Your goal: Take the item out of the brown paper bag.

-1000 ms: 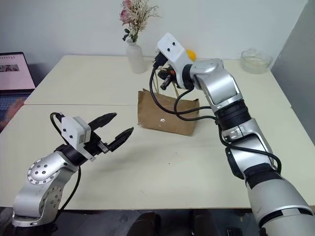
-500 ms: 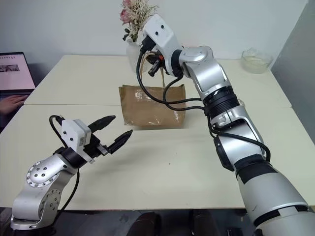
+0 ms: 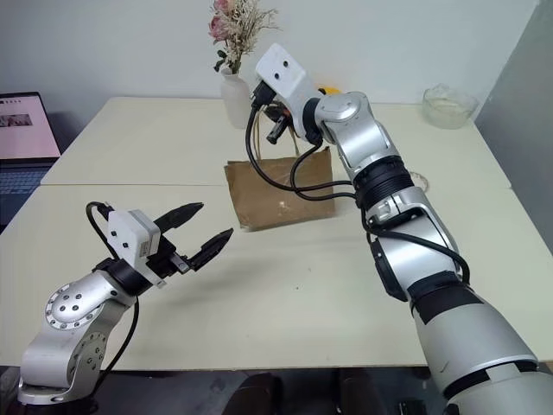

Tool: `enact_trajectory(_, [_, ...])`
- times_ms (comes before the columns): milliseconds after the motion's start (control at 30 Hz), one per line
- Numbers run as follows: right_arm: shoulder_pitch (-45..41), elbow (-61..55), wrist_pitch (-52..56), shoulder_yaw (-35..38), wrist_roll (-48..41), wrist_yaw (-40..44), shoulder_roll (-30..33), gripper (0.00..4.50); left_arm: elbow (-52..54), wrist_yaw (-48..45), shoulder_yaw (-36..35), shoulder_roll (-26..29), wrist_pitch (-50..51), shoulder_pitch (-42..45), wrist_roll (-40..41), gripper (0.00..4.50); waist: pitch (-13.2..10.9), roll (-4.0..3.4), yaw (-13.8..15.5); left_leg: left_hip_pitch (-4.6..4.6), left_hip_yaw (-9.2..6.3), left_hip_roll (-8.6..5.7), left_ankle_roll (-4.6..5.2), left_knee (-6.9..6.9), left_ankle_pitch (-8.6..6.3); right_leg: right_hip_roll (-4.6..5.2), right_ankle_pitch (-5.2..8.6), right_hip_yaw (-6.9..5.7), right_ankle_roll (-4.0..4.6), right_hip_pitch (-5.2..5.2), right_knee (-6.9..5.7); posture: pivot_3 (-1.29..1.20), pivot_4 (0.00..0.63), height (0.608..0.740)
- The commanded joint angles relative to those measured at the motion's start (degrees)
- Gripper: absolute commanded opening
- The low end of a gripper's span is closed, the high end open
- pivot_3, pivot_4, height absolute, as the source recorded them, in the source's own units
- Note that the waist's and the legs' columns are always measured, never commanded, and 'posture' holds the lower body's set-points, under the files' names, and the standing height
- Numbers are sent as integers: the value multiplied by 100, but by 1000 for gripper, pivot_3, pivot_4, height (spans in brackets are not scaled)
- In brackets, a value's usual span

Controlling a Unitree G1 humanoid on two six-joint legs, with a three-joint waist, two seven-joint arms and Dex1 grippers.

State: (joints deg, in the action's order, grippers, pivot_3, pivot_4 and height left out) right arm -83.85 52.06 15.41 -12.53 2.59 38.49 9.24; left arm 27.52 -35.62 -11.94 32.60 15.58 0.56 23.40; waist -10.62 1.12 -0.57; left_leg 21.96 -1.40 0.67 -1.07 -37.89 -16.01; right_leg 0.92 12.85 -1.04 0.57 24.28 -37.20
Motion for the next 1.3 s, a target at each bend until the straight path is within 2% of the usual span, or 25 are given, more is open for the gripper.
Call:
enact_trajectory(33, [-206,-219,-121,103,45,24,24,37,169,-24,-106,76,-162,33,-35,3796,0,0,0,0,0,0,0,0,0,0,0,0,0,0,0,0,150,740])
enact_trajectory(333, [-151,-314,-42,117,101,115,115,37,98,-49,-60,77,-253,40,-69,3796,0,0,0,0,1,0,0,0,0,0,0,1,0,0,0,0,150,740])
enact_trajectory(867, [224,-1348,591,58,106,332,313,37,-40,-176,15,53,-259,221,-111,3796,0,0,3,-1,3,0,0,0,0,0,-1,3,-1,1,-1,0,150,740])
enact_trajectory(1167, [413,-1571,705,-25,146,458,356,37,96,-205,-133,73,-90,43,169,3796,0,0,2,-1,3,0,0,-1,0,-1,-1,4,-1,1,-2,0,150,740])
enact_trajectory(1300, [482,-1685,767,-26,148,456,385,944,86,-171,-173,77,-78,84,232,3796,0,0,2,-3,3,0,0,-1,0,-1,-1,4,-1,1,-4,0,150,740])
